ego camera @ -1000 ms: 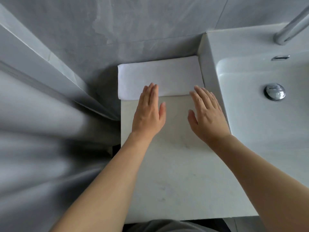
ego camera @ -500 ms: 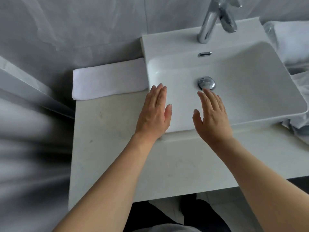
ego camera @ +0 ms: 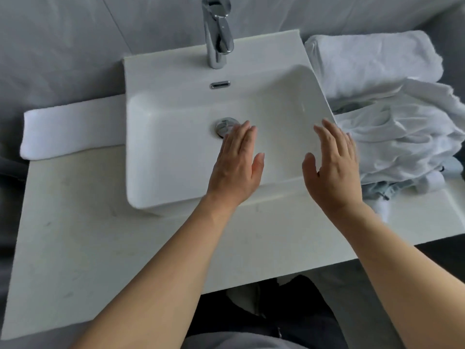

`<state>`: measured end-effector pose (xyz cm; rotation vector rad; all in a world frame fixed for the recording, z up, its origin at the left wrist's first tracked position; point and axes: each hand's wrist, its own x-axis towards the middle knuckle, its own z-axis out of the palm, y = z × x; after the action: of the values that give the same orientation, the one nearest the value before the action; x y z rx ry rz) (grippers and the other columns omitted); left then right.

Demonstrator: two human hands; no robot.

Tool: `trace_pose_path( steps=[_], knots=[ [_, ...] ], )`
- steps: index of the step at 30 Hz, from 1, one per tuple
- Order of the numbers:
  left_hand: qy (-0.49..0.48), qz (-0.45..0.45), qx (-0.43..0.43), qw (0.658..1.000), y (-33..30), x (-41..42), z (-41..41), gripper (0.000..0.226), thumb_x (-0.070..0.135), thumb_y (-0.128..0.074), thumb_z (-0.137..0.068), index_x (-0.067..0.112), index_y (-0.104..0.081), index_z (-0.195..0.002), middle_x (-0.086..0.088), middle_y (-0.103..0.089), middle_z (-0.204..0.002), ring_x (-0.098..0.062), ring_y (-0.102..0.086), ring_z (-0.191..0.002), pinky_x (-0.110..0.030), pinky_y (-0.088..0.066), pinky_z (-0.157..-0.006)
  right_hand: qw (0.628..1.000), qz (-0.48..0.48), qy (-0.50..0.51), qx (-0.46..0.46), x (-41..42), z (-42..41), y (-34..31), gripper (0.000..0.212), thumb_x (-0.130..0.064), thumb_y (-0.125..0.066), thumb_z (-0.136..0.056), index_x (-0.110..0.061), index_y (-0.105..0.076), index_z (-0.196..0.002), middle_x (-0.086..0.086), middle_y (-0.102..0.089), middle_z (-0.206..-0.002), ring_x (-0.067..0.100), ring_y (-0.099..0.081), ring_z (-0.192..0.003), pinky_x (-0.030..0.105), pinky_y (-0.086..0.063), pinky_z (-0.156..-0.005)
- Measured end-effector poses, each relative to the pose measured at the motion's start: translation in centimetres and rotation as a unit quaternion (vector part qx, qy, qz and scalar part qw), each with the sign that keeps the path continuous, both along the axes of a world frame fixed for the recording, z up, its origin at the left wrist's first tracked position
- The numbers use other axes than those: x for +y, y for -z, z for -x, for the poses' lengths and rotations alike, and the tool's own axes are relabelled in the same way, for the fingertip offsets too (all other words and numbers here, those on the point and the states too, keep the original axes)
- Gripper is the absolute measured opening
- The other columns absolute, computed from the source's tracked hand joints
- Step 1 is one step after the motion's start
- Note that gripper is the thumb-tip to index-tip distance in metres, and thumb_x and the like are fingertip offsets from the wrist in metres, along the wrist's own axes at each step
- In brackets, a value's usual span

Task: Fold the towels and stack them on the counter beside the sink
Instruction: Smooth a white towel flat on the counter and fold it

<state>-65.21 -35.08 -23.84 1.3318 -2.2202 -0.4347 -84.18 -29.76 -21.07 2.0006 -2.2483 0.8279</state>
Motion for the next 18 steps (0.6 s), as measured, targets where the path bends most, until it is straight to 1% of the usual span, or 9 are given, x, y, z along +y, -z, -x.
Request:
trace_pose_path(
  steps=[6,8,10,12,13,15,16,17,18],
  knots=[
    [0.002,0.020,0.030,0.999,-0.3,0.3,12.0,0.050,0.021,-0.046,-0.095,-0.006,-0.052,-0.137,-0.023,-0.049,-0.145,-0.042,-0.044,-0.137,-0.057,-0.036,-0.111,0.999,-0.008,0.044,0.002,0.2,12.7,0.4,0.051,-0.020,-0.048,-0.088,-0.007,-0.048,-0.137,0.011,-0.044,-0.148,0.031,-0.036,-0.138,0.047,-0.017,-0.120],
    [-0.001,0.036,0.045,0.998,-0.3,0.2,16.3,0.046,0.011,-0.050,-0.087,-0.008,-0.058,-0.129,-0.025,-0.053,-0.138,-0.044,-0.049,-0.129,-0.057,-0.041,-0.107,0.999,-0.019,0.046,0.002,0.2,16.6,0.6,0.051,-0.019,-0.048,-0.088,-0.008,-0.048,-0.137,0.011,-0.043,-0.149,0.031,-0.035,-0.138,0.046,-0.017,-0.120],
    [0.012,0.037,0.044,0.998,-0.3,0.3,20.6,0.049,0.004,-0.049,-0.077,-0.008,-0.061,-0.123,-0.026,-0.056,-0.133,-0.043,-0.051,-0.125,-0.055,-0.042,-0.106,0.998,-0.035,0.052,0.003,0.3,20.1,0.8,0.054,-0.018,-0.047,-0.086,-0.009,-0.046,-0.139,0.011,-0.042,-0.149,0.032,-0.034,-0.138,0.046,-0.018,-0.119],
    [0.027,0.001,0.018,0.999,-0.4,0.1,23.9,0.056,0.007,-0.051,-0.072,-0.005,-0.059,-0.127,-0.025,-0.054,-0.136,-0.040,-0.050,-0.127,-0.054,-0.040,-0.109,0.997,-0.056,0.058,-0.001,0.3,22.8,1.1,0.059,-0.018,-0.045,-0.083,-0.009,-0.043,-0.141,0.012,-0.040,-0.150,0.033,-0.032,-0.139,0.047,-0.019,-0.119],
    [0.038,-0.038,-0.007,0.999,-0.5,-0.1,25.1,0.061,0.012,-0.054,-0.074,-0.003,-0.055,-0.133,-0.023,-0.051,-0.141,-0.038,-0.047,-0.132,-0.053,-0.036,-0.112,0.996,-0.070,0.058,-0.006,0.1,23.8,1.2,0.061,-0.018,-0.043,-0.083,-0.009,-0.042,-0.143,0.012,-0.039,-0.151,0.033,-0.031,-0.140,0.047,-0.019,-0.119],
    [0.056,-0.142,-0.086,0.985,-0.2,-0.9,26.5,0.072,0.025,-0.059,-0.082,0.004,-0.039,-0.149,-0.014,-0.042,-0.153,-0.030,-0.038,-0.142,-0.049,-0.023,-0.120,0.993,-0.103,0.050,-0.011,-0.3,25.2,1.4,0.062,-0.021,-0.041,-0.083,-0.009,-0.041,-0.144,0.012,-0.039,-0.149,0.034,-0.031,-0.138,0.046,-0.020,-0.118],
    [0.058,-0.167,-0.125,0.976,0.0,-1.3,26.9,0.076,0.030,-0.060,-0.085,0.008,-0.033,-0.152,-0.011,-0.041,-0.154,-0.027,-0.036,-0.143,-0.045,-0.018,-0.122,0.992,-0.119,0.042,-0.007,-0.6,25.8,1.4,0.062,-0.023,-0.043,-0.084,-0.010,-0.041,-0.144,0.011,-0.041,-0.147,0.034,-0.032,-0.135,0.045,-0.022,-0.116],
    [0.053,-0.171,-0.148,0.973,0.2,-1.6,27.1,0.075,0.032,-0.060,-0.085,0.012,-0.033,-0.152,-0.009,-0.045,-0.151,-0.027,-0.039,-0.140,-0.042,-0.019,-0.121,0.990,-0.134,0.039,0.002,-0.8,26.2,1.4,0.061,-0.024,-0.047,-0.085,-0.012,-0.041,-0.144,0.010,-0.042,-0.143,0.034,-0.033,-0.131,0.044,-0.022,-0.114],
    [0.041,-0.159,-0.161,0.973,0.3,-1.9,27.4,0.069,0.031,-0.059,-0.085,0.015,-0.040,-0.149,-0.009,-0.051,-0.142,-0.029,-0.045,-0.133,-0.040,-0.025,-0.116,0.988,-0.147,0.040,0.012,-1.2,26.5,1.3,0.059,-0.024,-0.052,-0.086,-0.015,-0.043,-0.143,0.009,-0.043,-0.139,0.034,-0.033,-0.127,0.044,-0.022,-0.110]
  ],
)
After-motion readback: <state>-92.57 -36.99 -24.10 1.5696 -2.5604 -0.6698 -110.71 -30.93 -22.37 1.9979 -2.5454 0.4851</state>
